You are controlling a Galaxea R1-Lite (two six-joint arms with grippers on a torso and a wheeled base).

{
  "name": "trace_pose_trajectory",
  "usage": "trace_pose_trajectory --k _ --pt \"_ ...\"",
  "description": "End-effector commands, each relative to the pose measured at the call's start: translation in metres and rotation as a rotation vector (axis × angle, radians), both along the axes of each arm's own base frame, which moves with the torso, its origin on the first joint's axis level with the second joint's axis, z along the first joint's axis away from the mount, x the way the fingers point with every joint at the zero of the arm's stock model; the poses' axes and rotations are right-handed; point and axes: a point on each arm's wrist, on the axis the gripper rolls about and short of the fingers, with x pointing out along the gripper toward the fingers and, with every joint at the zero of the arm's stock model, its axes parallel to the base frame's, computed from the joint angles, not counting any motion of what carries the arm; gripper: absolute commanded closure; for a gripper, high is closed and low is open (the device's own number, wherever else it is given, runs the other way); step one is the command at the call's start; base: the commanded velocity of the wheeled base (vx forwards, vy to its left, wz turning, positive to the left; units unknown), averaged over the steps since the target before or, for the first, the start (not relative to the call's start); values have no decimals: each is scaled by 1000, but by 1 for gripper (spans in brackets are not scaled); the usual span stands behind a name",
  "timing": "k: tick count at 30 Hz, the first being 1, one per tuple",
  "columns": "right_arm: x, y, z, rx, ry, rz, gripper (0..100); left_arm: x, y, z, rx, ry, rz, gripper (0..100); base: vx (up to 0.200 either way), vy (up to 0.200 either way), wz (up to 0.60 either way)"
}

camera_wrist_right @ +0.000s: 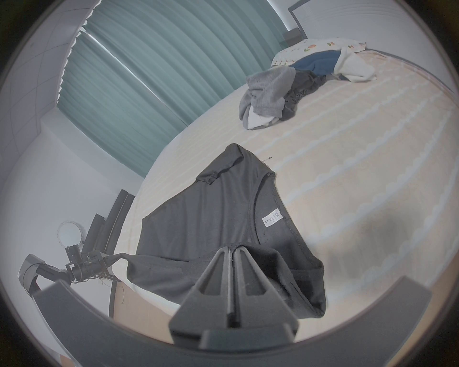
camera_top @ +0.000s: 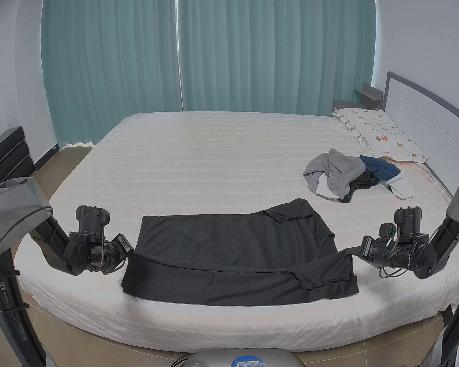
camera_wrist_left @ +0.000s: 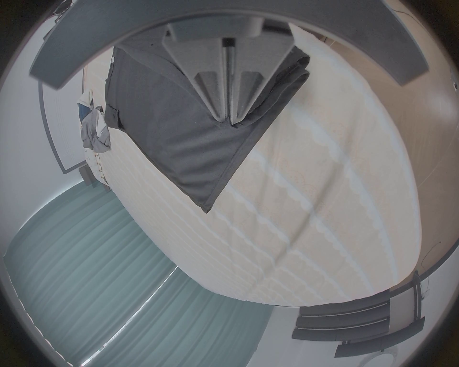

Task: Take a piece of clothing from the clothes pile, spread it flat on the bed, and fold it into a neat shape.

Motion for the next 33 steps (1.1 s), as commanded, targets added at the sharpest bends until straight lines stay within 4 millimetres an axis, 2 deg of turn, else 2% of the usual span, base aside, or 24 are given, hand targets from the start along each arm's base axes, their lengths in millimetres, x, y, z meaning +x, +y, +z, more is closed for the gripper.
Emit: trace_pose_trajectory --k 1,14,15,17,18,23,28,33 --pt "15 0 -26 -1 62 -1 100 13 -1 -22 -7 41 10 100 0 0 0" --pt "31 1 -56 33 21 -29 100 20 -1 -38 -9 67 15 100 0 0 0" --pt "31 1 -56 33 21 -29 0 20 -1 -38 -9 67 15 100 0 0 0" --pt "33 2 -58 44 5 -33 0 20 0 -40 -11 72 18 100 0 0 0" --pt "33 2 -58 46 -2 -32 0 21 0 -40 -19 71 27 0 0 0 0" --pt "32 2 -57 51 -14 -33 0 24 -1 -36 -47 57 54 0 0 0 0" --pt "31 -1 -51 203 18 -142 0 22 7 -22 -87 24 109 0 0 0 0" --pt "28 -6 -53 325 20 -198 0 16 16 -4 -103 -19 128 0 0 0 0"
